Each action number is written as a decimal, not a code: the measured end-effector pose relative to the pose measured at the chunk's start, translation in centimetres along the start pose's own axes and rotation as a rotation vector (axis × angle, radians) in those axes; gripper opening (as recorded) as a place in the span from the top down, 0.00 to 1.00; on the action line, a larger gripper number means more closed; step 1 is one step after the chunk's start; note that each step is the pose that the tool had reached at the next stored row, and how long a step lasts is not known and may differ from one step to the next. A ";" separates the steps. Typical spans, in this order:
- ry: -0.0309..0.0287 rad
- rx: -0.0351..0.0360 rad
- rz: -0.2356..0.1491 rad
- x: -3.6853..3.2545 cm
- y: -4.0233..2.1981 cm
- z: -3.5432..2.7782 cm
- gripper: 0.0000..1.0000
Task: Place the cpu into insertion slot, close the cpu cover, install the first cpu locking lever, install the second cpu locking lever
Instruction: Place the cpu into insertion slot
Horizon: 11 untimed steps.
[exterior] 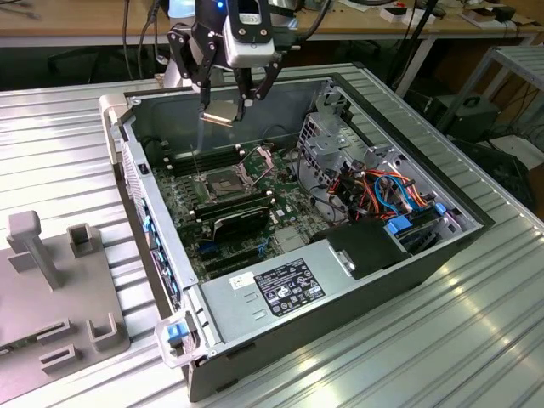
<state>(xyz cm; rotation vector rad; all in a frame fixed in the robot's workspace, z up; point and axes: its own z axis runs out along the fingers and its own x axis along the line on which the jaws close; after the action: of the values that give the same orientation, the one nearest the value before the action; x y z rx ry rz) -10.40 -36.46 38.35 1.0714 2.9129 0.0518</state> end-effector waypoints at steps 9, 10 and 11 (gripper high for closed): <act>-0.0011 0.0006 0.025 0.01 0.00 0.50 0.45; -0.0012 0.0007 0.027 0.01 0.00 0.58 0.45; -0.0013 0.0008 0.028 0.01 0.00 0.64 0.45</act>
<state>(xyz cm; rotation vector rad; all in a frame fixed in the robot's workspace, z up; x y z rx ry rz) -10.38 -36.45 37.70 1.1126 2.8969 0.0508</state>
